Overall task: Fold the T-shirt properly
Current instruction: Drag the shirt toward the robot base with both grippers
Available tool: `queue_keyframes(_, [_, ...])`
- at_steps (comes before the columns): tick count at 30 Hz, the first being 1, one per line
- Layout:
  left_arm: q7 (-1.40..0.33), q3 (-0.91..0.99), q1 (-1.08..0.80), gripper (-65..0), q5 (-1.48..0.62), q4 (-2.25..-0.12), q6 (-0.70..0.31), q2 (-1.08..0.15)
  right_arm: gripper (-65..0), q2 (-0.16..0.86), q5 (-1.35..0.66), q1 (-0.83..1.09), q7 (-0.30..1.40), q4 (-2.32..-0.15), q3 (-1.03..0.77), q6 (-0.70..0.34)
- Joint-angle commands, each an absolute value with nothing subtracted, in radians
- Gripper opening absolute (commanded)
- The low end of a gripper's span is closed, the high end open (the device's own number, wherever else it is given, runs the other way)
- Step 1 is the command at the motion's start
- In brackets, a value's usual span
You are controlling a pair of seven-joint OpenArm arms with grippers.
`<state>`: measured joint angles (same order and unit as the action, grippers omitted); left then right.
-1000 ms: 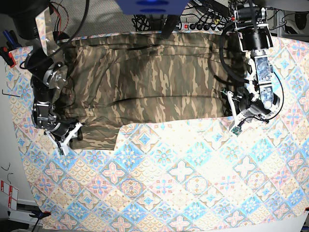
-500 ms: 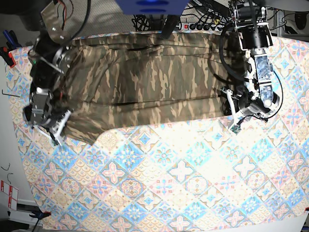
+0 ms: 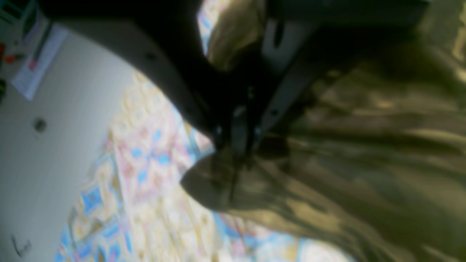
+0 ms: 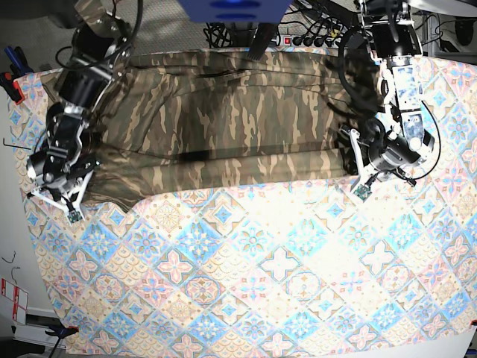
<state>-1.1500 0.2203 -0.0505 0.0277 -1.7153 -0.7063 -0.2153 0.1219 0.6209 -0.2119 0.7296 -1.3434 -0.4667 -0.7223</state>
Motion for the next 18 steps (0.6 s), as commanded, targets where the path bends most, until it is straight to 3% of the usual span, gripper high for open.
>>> queue_keyframes(1, [-1.159, 0.229, -0.05, -64.7, 0.054, -1.733, -0.698, -0.229, -63.9, 0.142, 0.644, -0.22, 0.746, -1.395, -0.47, -0.698])
queue_keyframes(18, [-1.152, 0.378, -0.191, -64.3, 0.058, -1.738, -0.698, -0.246, -63.9, 0.107, 0.647, 0.056, 1.012, -1.801, -0.581, -0.698])
